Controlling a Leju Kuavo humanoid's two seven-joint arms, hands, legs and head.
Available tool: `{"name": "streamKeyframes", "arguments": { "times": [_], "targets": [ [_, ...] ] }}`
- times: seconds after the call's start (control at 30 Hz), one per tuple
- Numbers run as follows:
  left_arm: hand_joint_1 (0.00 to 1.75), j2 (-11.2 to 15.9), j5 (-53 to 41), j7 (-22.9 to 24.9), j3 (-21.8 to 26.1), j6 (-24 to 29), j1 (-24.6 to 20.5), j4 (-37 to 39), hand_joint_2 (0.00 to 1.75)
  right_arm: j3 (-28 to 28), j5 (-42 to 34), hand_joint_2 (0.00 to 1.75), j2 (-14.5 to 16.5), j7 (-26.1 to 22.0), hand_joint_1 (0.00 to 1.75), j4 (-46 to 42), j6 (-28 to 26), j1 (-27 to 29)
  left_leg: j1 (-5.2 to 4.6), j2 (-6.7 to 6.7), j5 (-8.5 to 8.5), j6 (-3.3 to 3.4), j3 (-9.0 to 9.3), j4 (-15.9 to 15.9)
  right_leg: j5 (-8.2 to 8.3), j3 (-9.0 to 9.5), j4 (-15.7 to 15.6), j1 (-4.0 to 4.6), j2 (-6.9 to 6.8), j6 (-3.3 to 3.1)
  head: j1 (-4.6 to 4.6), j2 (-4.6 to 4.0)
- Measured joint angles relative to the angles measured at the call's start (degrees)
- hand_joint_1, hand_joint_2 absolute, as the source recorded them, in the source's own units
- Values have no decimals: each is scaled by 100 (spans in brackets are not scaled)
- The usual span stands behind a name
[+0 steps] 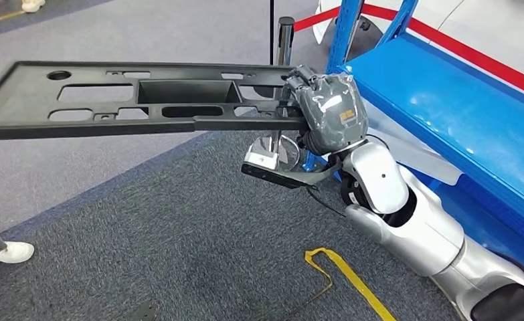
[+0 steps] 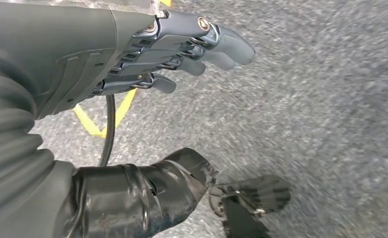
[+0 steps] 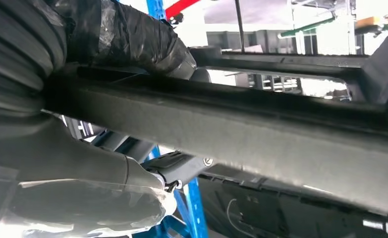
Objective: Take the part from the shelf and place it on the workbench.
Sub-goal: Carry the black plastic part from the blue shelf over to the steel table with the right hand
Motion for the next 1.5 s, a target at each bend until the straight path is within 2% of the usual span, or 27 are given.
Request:
{"name": "streamKeyframes", "arguments": {
  "times": [0.07,0.13,0.2,0.23,0.27,0.3,0.37,0.43,0.5,0.53,0.6,0.67,0.73,0.77,0.83,0.9,0.93,1.0,1.07,1.13,1.2,1.23,1.27,1.3,1.37,1.43,1.5],
  "targets": [
    [0,7,-7,36,-1,14,0,0,175,0,11,175,-3,17,175,-2,-5,8,20,-14,14,59,76,-80,-183,-109,275,6,78,23,10,0],
    [0,5,-19,67,-1,19,-23,0,175,0,23,175,-6,39,175,-2,-16,33,20,-28,-10,109,116,-92,-501,-463,974,18,166,7,24,0],
    [0,5,-33,102,-1,27,-35,0,175,0,28,175,-7,60,175,-1,-34,88,5,-59,-52,132,129,-61,-626,-814,1538,25,197,1,26,0],
    [0,5,-38,122,-2,33,-34,0,175,0,27,175,-7,69,175,0,-42,113,1,-93,-76,131,135,-35,-526,-858,1532,23,203,-1,25,0],
    [0,5,-39,146,-2,39,-33,0,175,0,20,175,-8,73,175,1,-45,131,2,-136,-107,122,141,2,-330,-792,1311,18,215,-4,25,0],
    [0,5,-40,167,-3,44,-33,0,175,-1,5,175,-10,75,175,2,-48,139,4,-186,-144,107,146,49,-104,-645,938,11,257,-10,27,0],
    [0,7,-42,203,-3,49,-45,0,175,-4,-44,175,-13,75,175,8,-63,157,2,-270,-208,58,109,149,135,-362,333,-7,431,-18,15,0],
    [0,13,-47,239,-5,50,-56,0,175,-8,-98,175,-14,67,175,15,-96,193,22,-347,-223,1,52,199,124,-277,178,8,506,-35,2,0],
    [0,18,-49,265,-14,44,-39,0,175,-10,-125,175,-13,54,175,18,-125,214,50,-395,-220,-55,32,206,141,-258,136,14,409,-84,3,0],
    [0,17,-49,269,-20,40,-28,0,175,-11,-127,175,-13,47,175,20,-133,217,51,-350,-259,-90,7,259,147,-234,109,7,357,-114,-10,0],
    [0,19,-48,272,-27,34,-27,0,175,-14,-127,175,-13,39,175,21,-142,221,65,-180,-482,-160,-194,681,155,-190,65,0,250,-157,-34,0],
    [0,23,-46,272,-28,29,-38,0,175,-15,-127,175,-14,38,175,22,-144,232,91,-90,-769,-217,-561,1387,140,-177,62,11,143,-176,-49,0],
    [0,22,-46,270,-32,20,-27,0,175,-15,-123,175,-14,34,175,22,-140,240,107,-72,-772,-233,-736,1664,122,-168,64,15,38,-179,-53,0],
    [0,22,-47,267,-34,18,-22,0,175,-15,-116,175,-14,32,175,22,-138,241,110,-51,-626,-227,-658,1483,111,-155,64,16,-12,-175,-52,0],
    [0,22,-49,256,-36,18,-25,0,175,-16,-101,175,-14,24,175,22,-136,235,84,108,-269,-192,-263,705,83,-115,59,23,-107,-156,-51,0],
    [0,24,-52,239,-36,21,-44,0,175,-20,-91,175,-15,16,175,22,-134,222,21,241,-123,-123,5,172,63,-87,45,39,-186,-115,-49,0],
    [0,26,-52,233,-36,24,-47,0,175,-23,-88,175,-15,14,175,21,-133,217,-11,244,-140,-91,24,110,58,-79,31,45,-225,-90,-47,0],
    [0,35,-53,226,-37,30,-30,0,175,-28,-85,175,-16,13,175,20,-132,211,-11,138,-113,-26,30,66,47,-61,9,41,-280,-31,-46,0],
    [0,43,-53,225,-38,33,-9,0,175,-34,-84,175,-20,13,175,17,-128,206,16,50,-78,50,83,-12,-63,-104,154,26,-140,9,-29,0],
    [0,43,-53,225,-38,32,-21,0,175,-40,-82,175,-32,8,175,10,-120,204,28,-37,-61,121,127,-54,-361,-361,724,21,101,5,-10,0],
    [0,43,-53,221,-39,32,-44,0,175,-42,-81,175,-50,4,175,7,-108,218,19,-148,-66,151,133,-48,-636,-749,1452,30,195,-3,-6,0],
    [0,43,-53,214,-39,32,-44,0,175,-42,-81,175,-57,4,175,7,-103,227,16,-214,-70,151,134,-39,-647,-868,1629,32,205,0,-8,0],
    [0,43,-52,201,-40,32,-40,0,175,-42,-81,175,-60,4,175,6,-99,230,15,-281,-77,147,134,-24,-552,-887,1600,31,210,1,-8,0],
    [0,43,-51,186,-40,31,-35,0,175,-42,-80,175,-63,5,175,6,-96,226,18,-353,-89,138,134,2,-365,-794,1355,26,227,-1,-7,0],
    [0,41,-49,147,-40,30,-32,0,175,-45,-76,175,-75,15,175,4,-76,201,24,-492,-136,98,113,88,7,-458,598,0,411,0,-6,0],
    [0,40,-47,108,-40,32,-36,0,175,-47,-71,175,-87,34,175,-12,-35,171,31,-603,-171,43,50,177,127,-261,170,-21,596,5,-13,1],
    [0,40,-45,66,-42,40,-25,0,175,-48,-70,175,-91,53,175,-39,7,127,54,-704,-158,-22,1,182,117,-241,136,-3,562,-22,-16,1]
  ]
}}
